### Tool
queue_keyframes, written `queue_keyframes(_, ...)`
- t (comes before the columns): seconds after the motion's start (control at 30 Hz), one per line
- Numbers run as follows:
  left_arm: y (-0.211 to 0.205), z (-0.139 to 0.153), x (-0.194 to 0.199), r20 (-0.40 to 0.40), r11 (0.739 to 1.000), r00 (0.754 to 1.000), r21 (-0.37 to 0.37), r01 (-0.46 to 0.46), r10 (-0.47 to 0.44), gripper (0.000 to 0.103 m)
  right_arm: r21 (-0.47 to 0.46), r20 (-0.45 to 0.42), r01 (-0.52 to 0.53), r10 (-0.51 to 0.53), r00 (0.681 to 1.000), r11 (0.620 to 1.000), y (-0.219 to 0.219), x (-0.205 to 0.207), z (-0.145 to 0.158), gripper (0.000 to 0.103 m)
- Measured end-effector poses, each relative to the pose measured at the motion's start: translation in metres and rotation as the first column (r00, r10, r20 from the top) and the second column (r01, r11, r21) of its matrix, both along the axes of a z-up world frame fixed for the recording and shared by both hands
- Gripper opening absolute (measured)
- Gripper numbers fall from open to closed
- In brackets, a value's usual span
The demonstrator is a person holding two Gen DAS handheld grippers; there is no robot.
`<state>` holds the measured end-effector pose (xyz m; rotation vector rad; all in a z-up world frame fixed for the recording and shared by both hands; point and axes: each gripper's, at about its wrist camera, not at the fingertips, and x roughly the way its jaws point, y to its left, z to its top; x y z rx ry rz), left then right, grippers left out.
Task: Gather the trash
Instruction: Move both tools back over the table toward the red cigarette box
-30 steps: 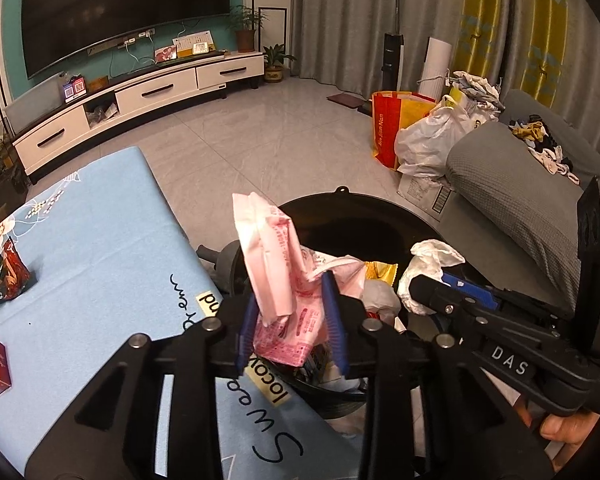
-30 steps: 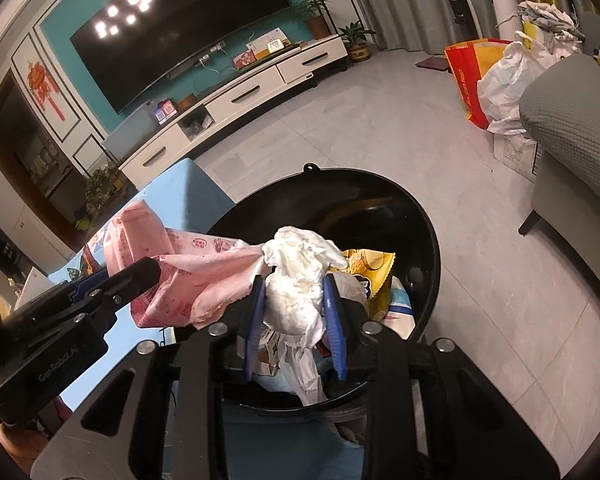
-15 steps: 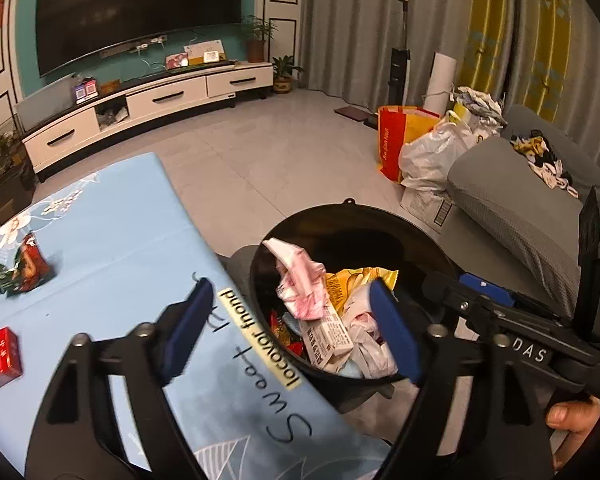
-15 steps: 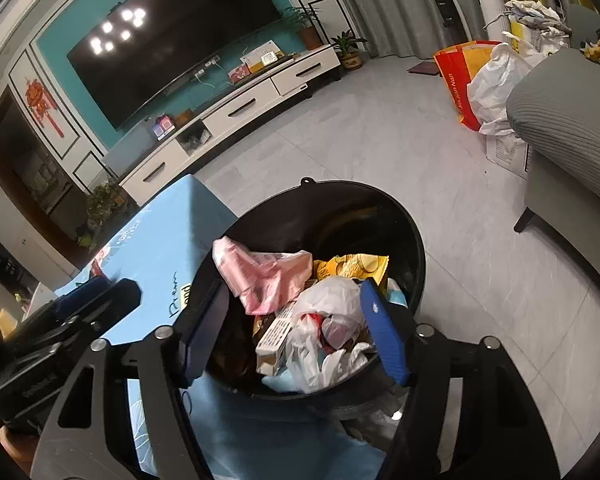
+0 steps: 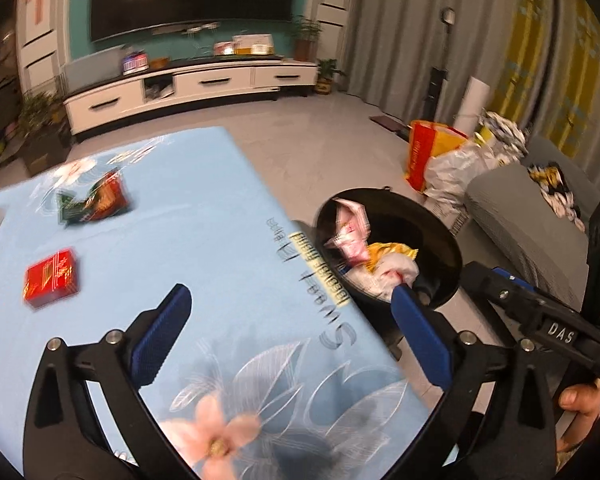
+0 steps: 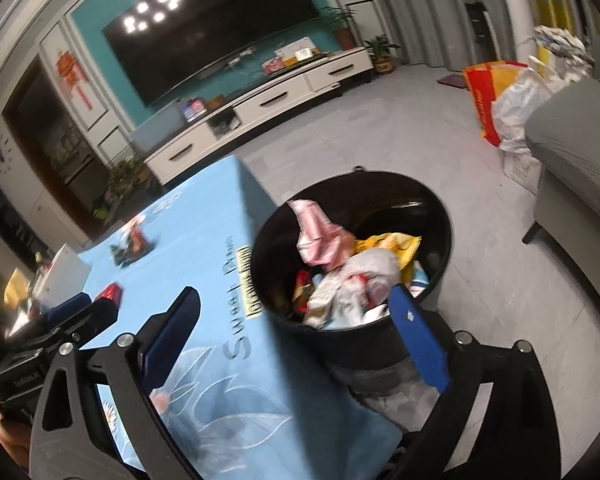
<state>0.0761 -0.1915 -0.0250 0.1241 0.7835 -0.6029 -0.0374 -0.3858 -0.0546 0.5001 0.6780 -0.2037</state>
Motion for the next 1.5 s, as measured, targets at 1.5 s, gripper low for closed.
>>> queue_keyframes(1.5, 0.158, -0.085, 0.182, -0.071, 0.84, 0.854, 0.238, -0.487, 0.515, 0.1, -0.014, -0.135, -0.407, 0.401, 0.906, 0.913, 0.146, 0.158, -0.037, 0.099)
